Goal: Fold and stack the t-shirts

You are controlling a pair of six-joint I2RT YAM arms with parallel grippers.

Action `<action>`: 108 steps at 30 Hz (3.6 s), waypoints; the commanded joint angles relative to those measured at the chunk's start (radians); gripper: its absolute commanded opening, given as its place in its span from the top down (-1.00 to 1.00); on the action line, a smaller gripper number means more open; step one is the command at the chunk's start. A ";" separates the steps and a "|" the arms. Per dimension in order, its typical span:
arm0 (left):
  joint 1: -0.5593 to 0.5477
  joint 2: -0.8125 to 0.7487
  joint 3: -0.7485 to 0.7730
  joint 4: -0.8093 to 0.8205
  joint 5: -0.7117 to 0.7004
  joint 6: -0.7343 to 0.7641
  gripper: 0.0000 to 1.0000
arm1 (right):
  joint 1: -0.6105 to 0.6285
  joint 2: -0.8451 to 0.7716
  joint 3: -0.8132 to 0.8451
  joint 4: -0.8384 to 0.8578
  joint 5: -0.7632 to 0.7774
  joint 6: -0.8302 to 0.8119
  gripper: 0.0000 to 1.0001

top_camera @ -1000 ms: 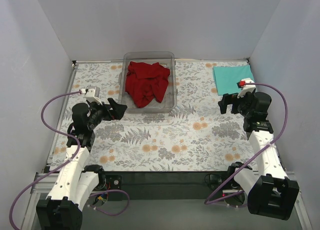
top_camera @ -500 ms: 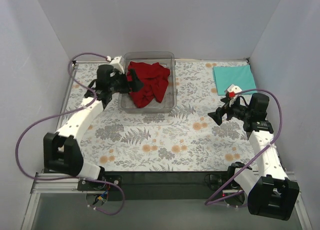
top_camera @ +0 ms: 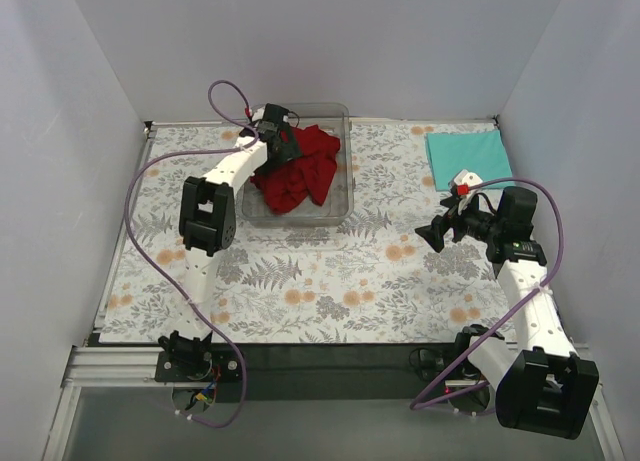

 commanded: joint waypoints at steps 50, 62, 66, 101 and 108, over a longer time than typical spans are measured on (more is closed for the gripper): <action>-0.477 -0.726 -0.688 0.824 0.682 0.153 1.00 | -0.172 -0.052 0.006 0.188 0.673 0.316 -0.97; -0.497 -0.634 -0.640 0.668 0.478 0.285 -0.32 | -0.175 -0.038 0.003 0.190 0.627 0.312 -0.97; -0.495 -0.698 -0.655 0.639 0.484 0.337 -0.79 | -0.175 -0.035 -0.002 0.185 0.566 0.274 -0.97; 0.177 -0.470 -0.722 0.381 0.280 0.414 -0.43 | -0.175 -0.025 -0.008 0.105 0.164 0.151 -0.97; 0.178 -0.482 -0.735 0.361 0.119 0.475 0.22 | -0.175 -0.026 -0.002 0.101 0.151 0.155 -0.97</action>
